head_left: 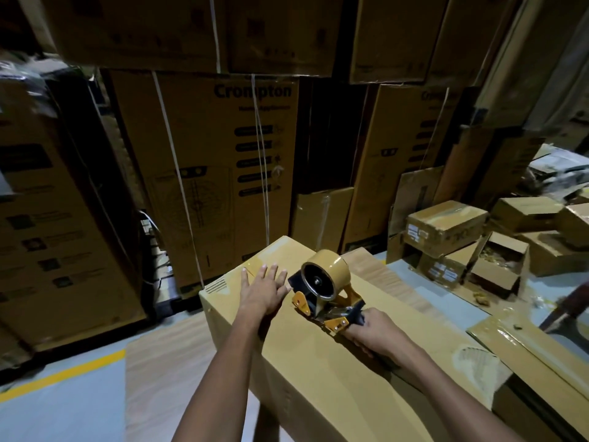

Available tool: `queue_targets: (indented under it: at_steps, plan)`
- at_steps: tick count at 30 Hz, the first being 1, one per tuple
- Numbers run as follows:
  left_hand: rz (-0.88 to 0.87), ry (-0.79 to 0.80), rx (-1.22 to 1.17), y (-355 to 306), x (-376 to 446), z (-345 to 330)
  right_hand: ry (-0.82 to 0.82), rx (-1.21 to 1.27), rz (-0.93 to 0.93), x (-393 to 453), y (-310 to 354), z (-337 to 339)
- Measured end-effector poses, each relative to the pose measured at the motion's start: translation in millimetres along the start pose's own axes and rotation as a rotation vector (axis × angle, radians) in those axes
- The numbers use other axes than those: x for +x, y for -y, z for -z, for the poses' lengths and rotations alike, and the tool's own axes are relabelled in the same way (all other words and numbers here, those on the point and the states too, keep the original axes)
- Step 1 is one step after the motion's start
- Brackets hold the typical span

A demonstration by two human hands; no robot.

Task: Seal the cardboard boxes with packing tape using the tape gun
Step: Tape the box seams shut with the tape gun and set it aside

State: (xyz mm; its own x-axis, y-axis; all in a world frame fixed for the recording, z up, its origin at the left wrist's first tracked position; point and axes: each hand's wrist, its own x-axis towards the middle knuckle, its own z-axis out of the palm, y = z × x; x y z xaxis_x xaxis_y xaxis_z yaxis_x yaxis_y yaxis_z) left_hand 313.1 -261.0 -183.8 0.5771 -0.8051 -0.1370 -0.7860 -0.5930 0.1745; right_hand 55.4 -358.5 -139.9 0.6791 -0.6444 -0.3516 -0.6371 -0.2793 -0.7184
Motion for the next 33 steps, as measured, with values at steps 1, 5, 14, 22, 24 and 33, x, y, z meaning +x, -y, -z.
queue_targets:
  at_steps: [1, 5, 14, 22, 24, 33]
  plan:
    - [0.003, 0.006, 0.009, -2.8, -0.5, 0.8, -0.006, -0.005, -0.005, -3.9, -3.8, 1.9]
    - [-0.016, 0.039, -0.001, -23.7, -5.9, -7.1, -0.024, -0.015, -0.005, -8.2, -5.0, 1.9]
    - [-0.053, 0.003, -0.031, -31.8, -14.7, -20.5, -0.010, -0.026, 0.011, -16.7, 0.7, 3.7]
    - [-0.060, 0.030, -0.002, -41.2, -22.1, -14.0, -0.050, -0.024, -0.046, -42.7, -37.4, 21.8]
    - [-0.040, 0.037, -0.011, -52.7, -23.9, -16.2, -0.050, -0.026, -0.045, -44.1, -41.2, 22.1]
    - [-0.050, -0.006, -0.028, -67.2, -26.1, -41.1, -0.056, -0.047, -0.021, -48.8, -37.0, 19.3]
